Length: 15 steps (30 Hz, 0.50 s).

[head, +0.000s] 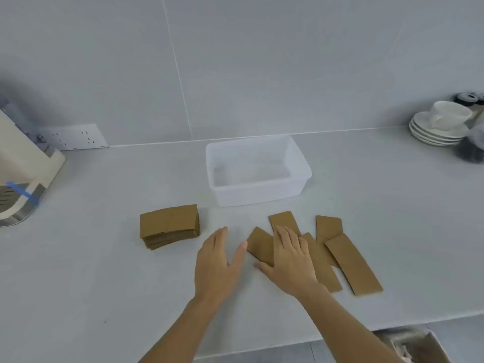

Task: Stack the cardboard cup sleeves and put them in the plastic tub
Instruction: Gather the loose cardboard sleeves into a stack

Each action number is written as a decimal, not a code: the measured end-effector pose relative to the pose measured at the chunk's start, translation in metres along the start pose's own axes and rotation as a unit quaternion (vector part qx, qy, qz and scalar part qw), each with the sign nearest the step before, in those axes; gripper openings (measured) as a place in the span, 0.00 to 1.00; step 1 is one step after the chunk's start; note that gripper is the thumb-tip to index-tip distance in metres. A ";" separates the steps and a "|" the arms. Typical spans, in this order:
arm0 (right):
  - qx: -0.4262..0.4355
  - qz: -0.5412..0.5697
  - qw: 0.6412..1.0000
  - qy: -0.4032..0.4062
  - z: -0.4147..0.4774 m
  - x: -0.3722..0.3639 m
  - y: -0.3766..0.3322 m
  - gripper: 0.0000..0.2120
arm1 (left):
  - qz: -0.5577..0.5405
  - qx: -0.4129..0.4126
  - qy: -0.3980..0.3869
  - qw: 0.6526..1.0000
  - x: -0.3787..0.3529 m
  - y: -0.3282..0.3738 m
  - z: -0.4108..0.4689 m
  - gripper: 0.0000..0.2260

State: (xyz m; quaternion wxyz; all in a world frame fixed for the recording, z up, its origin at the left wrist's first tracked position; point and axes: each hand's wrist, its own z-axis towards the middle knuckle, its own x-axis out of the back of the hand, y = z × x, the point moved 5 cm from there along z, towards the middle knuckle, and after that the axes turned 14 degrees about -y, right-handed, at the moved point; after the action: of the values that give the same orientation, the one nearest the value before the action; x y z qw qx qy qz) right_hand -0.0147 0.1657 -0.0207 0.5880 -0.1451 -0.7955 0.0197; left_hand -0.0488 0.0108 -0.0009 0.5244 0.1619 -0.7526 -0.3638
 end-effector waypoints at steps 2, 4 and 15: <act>0.000 0.012 1.000 0.005 0.002 -0.001 0.001 0.39 | -0.027 -0.010 0.004 1.000 0.000 -0.002 0.001 0.27; 0.000 0.014 1.000 0.014 0.004 -0.001 0.003 0.36 | -0.050 -0.013 -0.005 0.999 -0.004 -0.004 0.000 0.26; 0.014 0.105 0.987 0.118 -0.005 0.019 -0.003 0.32 | -0.321 0.065 -0.042 0.944 -0.021 -0.001 0.007 0.20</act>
State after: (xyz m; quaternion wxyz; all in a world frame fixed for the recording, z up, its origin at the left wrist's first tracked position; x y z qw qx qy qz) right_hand -0.0153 0.1666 -0.0008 0.6746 -0.2203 -0.7005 0.0753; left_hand -0.0471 0.0265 -0.0169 0.3358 0.4131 -0.7045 -0.4693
